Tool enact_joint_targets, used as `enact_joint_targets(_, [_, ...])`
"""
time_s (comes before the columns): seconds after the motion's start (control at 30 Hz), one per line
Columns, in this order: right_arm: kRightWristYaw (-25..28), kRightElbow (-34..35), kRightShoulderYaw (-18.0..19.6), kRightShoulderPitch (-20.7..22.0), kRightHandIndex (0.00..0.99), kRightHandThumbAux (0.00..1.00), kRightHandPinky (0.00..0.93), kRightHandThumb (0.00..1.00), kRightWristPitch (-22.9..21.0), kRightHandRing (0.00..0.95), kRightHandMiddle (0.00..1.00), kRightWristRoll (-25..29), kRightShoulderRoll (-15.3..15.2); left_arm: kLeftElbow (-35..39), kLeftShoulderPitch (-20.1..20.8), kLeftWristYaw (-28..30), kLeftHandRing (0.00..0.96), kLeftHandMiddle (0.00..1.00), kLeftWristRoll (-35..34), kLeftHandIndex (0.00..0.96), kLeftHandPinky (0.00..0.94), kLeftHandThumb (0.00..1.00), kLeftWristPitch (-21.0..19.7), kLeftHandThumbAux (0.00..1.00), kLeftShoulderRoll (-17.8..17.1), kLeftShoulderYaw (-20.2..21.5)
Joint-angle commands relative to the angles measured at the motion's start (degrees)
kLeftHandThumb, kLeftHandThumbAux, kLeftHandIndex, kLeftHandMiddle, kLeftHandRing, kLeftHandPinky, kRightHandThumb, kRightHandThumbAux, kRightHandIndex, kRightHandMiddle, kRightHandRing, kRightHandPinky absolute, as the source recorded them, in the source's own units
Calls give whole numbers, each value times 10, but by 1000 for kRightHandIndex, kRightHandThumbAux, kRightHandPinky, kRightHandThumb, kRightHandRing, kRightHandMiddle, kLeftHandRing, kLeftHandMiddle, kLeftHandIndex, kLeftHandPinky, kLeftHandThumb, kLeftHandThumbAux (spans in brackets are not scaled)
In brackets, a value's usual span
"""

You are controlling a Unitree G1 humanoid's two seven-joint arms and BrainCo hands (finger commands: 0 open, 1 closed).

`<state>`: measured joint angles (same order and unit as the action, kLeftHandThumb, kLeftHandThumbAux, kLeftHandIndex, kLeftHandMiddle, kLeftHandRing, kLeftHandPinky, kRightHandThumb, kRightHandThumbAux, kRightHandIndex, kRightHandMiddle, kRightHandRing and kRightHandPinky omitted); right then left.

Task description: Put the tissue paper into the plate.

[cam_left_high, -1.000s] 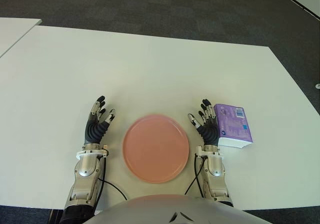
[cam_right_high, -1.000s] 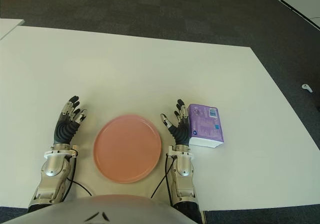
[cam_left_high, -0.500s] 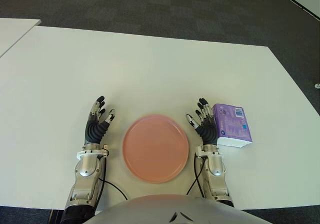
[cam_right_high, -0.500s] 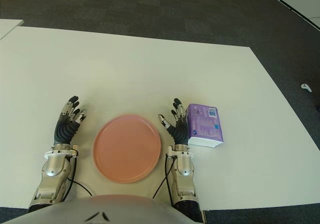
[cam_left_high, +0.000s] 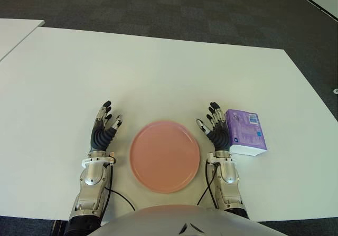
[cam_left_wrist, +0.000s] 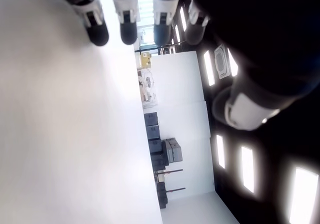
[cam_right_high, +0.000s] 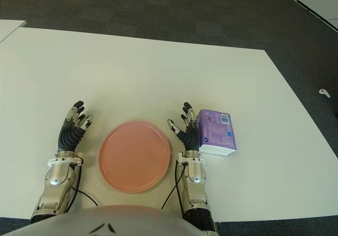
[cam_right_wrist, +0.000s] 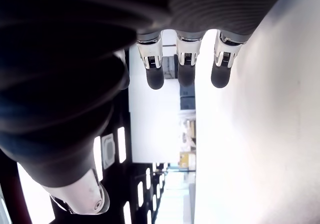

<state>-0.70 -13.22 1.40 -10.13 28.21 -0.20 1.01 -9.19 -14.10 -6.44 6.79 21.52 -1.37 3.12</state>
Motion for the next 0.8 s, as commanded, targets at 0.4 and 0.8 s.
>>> enact_joint_targets(0.4, [-12, 228, -4, 5, 9, 820, 59, 33, -190, 20, 23, -20, -12, -46, 25, -9, 0, 0, 9, 0, 0, 0, -12, 592, 7, -14])
enact_joint_targets(0.8, [25, 201, 61, 83, 0, 821, 22, 6, -98, 1, 1, 7, -91, -63, 38, -9, 0, 0, 4, 0, 0, 0, -5, 594, 10, -22])
